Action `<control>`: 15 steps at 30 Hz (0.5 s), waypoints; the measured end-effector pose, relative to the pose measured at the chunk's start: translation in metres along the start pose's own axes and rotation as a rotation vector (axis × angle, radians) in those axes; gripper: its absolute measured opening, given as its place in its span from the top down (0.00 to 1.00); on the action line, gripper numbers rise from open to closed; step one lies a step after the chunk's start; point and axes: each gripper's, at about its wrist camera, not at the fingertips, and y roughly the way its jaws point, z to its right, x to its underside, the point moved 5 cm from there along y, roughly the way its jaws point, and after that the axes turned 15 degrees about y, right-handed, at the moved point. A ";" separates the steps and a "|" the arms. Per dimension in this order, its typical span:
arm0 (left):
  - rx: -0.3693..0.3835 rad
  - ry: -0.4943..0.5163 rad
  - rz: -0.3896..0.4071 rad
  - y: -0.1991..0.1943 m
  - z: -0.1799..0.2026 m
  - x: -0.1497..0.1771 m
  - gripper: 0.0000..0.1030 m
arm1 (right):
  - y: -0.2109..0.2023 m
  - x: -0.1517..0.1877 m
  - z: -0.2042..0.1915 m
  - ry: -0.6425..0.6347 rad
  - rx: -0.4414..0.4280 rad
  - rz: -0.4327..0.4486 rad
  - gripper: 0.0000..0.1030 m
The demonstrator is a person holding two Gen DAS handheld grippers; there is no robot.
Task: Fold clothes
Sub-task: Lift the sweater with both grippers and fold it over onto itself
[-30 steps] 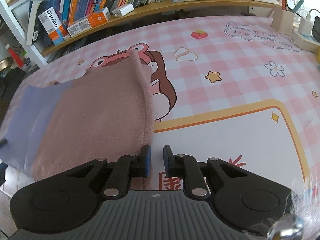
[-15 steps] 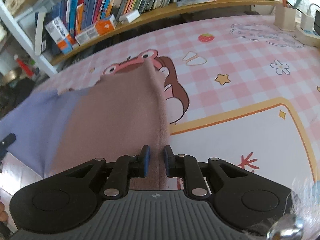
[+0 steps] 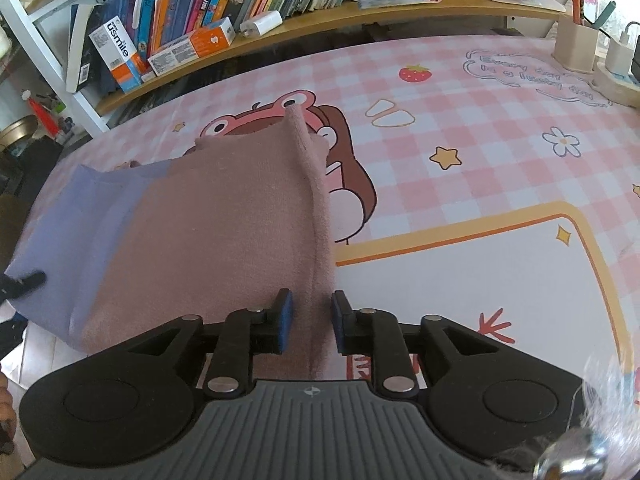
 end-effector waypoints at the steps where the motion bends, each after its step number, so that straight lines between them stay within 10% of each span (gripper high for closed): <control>1: 0.009 -0.006 0.005 -0.001 -0.002 0.000 0.85 | 0.000 0.000 0.000 -0.003 -0.002 -0.002 0.80; 15: -0.073 0.028 0.081 -0.034 -0.012 -0.010 0.88 | 0.005 0.014 -0.017 -0.097 -0.126 -0.087 0.80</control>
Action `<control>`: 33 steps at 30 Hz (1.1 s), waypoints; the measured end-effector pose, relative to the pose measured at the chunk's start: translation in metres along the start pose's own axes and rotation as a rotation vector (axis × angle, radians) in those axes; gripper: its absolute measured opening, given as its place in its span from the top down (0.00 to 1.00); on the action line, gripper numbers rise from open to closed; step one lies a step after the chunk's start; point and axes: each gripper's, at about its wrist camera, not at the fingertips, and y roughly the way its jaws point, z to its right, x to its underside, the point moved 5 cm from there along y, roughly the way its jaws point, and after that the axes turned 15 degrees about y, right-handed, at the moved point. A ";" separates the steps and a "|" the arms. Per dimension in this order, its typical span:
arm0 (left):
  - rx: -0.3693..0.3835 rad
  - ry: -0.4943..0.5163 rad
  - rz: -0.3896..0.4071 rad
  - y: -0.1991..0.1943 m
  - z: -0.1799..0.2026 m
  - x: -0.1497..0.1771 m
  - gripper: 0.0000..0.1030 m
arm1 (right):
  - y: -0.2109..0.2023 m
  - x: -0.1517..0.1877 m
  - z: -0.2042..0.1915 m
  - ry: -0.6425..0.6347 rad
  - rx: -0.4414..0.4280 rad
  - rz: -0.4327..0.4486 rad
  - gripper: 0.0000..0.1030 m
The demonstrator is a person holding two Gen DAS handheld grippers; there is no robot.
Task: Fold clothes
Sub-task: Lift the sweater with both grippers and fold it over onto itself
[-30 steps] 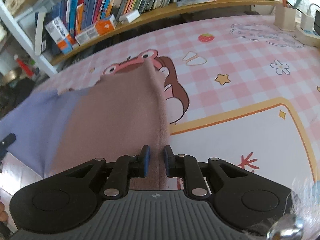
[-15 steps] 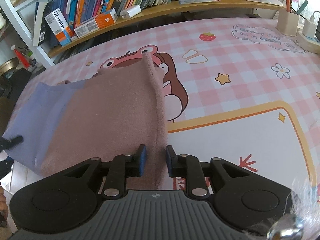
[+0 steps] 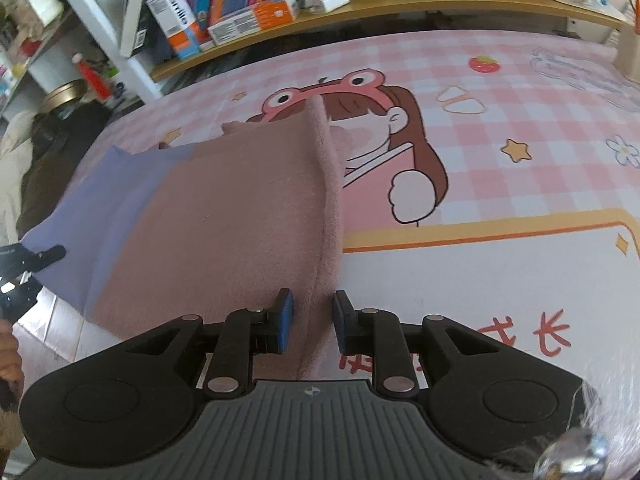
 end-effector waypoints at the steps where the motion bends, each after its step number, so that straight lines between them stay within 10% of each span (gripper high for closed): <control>1: -0.002 0.019 0.013 -0.004 0.006 -0.002 0.88 | 0.000 0.000 0.000 -0.006 -0.008 -0.004 0.80; 18: 0.067 0.670 0.190 -0.075 0.207 0.021 0.88 | 0.004 -0.006 0.014 -0.052 -0.161 -0.063 0.80; 26: 0.025 1.279 -0.001 -0.027 0.290 0.142 0.86 | 0.006 -0.012 0.023 -0.027 -0.247 -0.113 0.80; 33: -0.039 1.363 -0.012 -0.022 0.303 0.158 0.85 | 0.009 -0.018 0.029 -0.004 -0.304 -0.152 0.80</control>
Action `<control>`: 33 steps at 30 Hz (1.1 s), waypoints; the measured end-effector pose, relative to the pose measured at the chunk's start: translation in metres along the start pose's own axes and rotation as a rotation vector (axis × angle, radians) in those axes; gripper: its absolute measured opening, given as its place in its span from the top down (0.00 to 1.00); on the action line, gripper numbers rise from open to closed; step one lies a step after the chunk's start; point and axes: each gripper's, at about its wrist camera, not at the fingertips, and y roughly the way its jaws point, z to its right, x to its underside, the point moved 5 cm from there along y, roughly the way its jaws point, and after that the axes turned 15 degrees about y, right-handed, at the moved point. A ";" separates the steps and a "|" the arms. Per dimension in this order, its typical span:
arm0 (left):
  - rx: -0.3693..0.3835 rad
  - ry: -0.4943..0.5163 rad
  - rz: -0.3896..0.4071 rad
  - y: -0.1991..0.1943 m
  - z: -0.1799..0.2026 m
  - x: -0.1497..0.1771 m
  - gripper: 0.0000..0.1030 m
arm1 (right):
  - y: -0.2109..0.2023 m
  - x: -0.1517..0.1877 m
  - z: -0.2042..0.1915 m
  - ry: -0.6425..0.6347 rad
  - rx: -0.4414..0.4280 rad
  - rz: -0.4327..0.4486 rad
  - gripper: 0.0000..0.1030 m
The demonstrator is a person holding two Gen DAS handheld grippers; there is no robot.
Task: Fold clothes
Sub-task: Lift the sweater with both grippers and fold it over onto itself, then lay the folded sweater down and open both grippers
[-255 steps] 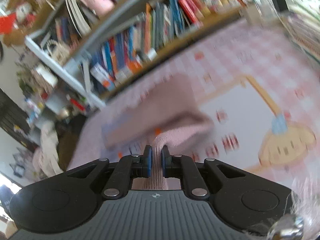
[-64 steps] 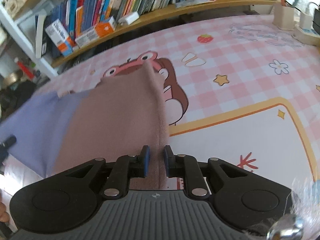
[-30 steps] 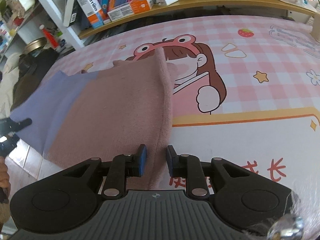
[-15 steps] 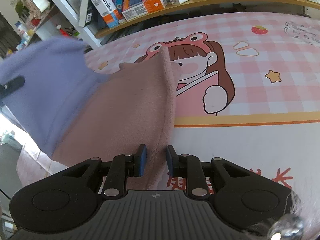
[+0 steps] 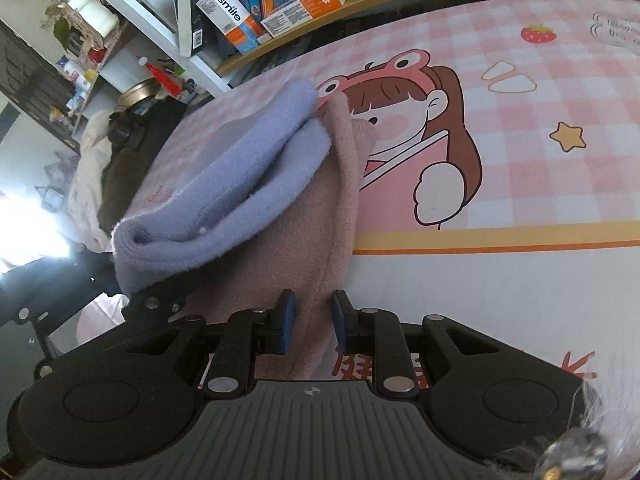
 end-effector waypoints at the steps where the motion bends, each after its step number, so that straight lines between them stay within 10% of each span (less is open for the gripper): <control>1: 0.003 0.025 -0.015 0.003 0.006 0.000 0.83 | 0.000 0.000 0.001 0.002 -0.006 -0.004 0.80; 8: -0.021 0.199 -0.045 0.005 0.038 0.005 0.69 | -0.005 -0.003 0.007 0.001 -0.016 -0.030 0.79; 18: 0.171 -0.313 0.194 -0.067 -0.050 0.034 0.64 | -0.046 -0.019 -0.006 -0.021 -0.016 0.075 0.58; 22: 0.072 -0.534 0.198 -0.061 -0.101 0.063 0.61 | -0.051 -0.028 -0.036 -0.049 -0.083 0.081 0.30; 27: 0.020 -0.641 0.155 -0.039 -0.126 0.088 0.61 | -0.030 -0.016 -0.068 -0.094 -0.091 0.005 0.30; 29: 0.028 -0.654 0.132 -0.029 -0.127 0.094 0.61 | -0.019 -0.009 -0.071 -0.108 -0.054 -0.015 0.33; 33: 0.059 -0.636 0.126 -0.024 -0.123 0.099 0.62 | 0.001 0.004 -0.077 -0.135 0.020 -0.054 0.88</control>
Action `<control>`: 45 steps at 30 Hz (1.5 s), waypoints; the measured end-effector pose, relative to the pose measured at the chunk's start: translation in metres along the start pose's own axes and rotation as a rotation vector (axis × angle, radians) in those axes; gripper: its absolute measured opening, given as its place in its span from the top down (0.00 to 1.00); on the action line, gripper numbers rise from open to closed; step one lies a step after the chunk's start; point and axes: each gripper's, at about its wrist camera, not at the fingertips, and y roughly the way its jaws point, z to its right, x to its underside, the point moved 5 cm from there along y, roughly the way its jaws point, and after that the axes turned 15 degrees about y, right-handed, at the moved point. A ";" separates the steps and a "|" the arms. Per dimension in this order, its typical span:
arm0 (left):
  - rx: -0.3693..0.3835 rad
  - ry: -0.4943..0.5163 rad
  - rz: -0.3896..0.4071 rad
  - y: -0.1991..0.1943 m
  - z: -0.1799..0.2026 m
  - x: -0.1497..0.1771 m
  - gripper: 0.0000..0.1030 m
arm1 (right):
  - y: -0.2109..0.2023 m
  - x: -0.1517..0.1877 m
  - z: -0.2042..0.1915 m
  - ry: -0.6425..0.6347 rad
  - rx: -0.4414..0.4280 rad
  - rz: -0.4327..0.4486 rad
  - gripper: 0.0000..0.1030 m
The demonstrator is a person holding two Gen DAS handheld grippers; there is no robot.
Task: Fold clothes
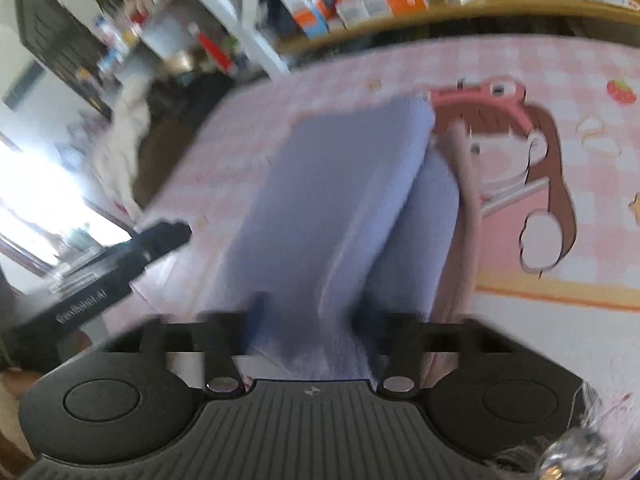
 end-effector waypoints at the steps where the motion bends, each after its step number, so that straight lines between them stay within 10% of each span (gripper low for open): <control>1: 0.011 0.003 0.006 -0.002 -0.001 0.001 0.62 | 0.005 0.003 -0.002 -0.006 0.018 -0.011 0.88; 5: 0.062 0.037 0.016 -0.005 0.000 0.005 0.62 | -0.035 0.005 -0.021 0.012 -0.105 0.060 0.88; 13: 0.160 0.131 -0.068 0.021 0.017 0.030 0.61 | 0.003 0.036 0.030 0.154 0.080 0.027 0.87; 18: 0.151 0.157 -0.002 0.003 0.006 0.017 0.61 | -0.018 0.033 0.013 0.101 0.091 0.074 0.54; 22: 0.163 0.143 0.051 -0.007 -0.003 0.008 0.61 | -0.024 0.021 0.007 0.109 0.103 0.140 0.54; 28: 0.238 0.182 0.031 0.002 0.014 0.015 0.61 | -0.006 0.008 0.007 0.141 0.171 0.166 0.60; 30: 0.258 0.189 0.012 0.007 0.019 0.019 0.61 | -0.007 0.008 0.005 0.149 0.165 0.192 0.89; 35: 0.270 0.219 -0.026 0.018 0.026 0.029 0.61 | -0.027 0.011 -0.016 0.048 0.114 0.304 0.90; 45: 0.288 0.236 -0.031 0.023 0.030 0.029 0.58 | 0.014 0.010 0.014 0.103 0.251 0.196 0.88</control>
